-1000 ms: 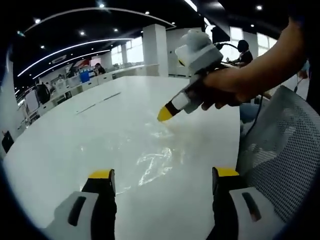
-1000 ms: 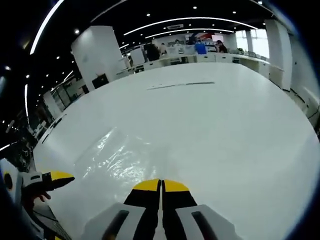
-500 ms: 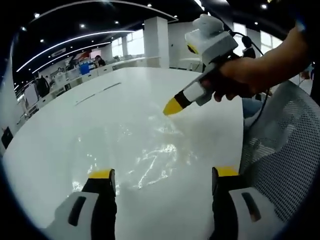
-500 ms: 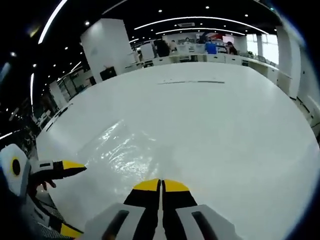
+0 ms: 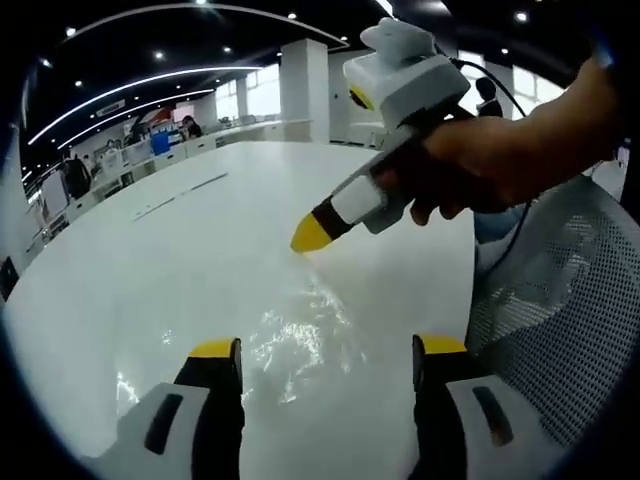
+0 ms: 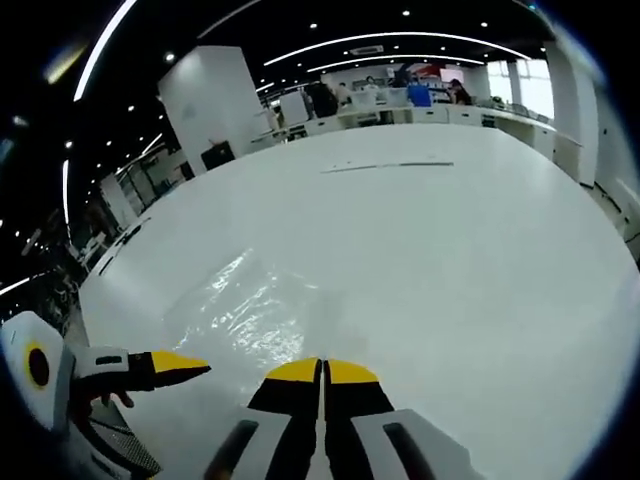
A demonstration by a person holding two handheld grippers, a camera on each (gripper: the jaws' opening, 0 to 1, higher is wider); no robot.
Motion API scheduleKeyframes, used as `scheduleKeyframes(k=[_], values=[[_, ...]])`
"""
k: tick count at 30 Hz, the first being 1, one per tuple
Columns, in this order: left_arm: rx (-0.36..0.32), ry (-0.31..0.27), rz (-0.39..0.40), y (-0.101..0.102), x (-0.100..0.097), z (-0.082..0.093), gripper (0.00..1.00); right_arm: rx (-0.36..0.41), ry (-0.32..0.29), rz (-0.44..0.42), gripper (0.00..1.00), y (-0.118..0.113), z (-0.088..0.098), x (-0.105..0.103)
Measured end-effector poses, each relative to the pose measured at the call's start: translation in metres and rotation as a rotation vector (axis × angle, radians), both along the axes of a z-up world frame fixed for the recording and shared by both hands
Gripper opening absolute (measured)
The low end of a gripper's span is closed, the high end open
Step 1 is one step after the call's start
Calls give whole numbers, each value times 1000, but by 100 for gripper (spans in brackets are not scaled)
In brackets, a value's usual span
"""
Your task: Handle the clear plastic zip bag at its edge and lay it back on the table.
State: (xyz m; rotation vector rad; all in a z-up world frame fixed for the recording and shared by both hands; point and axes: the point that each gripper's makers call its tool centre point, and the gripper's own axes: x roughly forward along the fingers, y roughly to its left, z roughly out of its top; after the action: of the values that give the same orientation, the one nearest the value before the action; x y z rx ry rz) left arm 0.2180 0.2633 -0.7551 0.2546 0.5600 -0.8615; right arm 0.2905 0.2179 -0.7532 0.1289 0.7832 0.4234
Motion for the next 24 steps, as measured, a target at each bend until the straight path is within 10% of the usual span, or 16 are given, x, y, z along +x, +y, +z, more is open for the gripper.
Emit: scheduleKeyframes(k=[24], values=[[23,-8,36,-18,15,-5,43,54,3,27,0,20,14,-13]])
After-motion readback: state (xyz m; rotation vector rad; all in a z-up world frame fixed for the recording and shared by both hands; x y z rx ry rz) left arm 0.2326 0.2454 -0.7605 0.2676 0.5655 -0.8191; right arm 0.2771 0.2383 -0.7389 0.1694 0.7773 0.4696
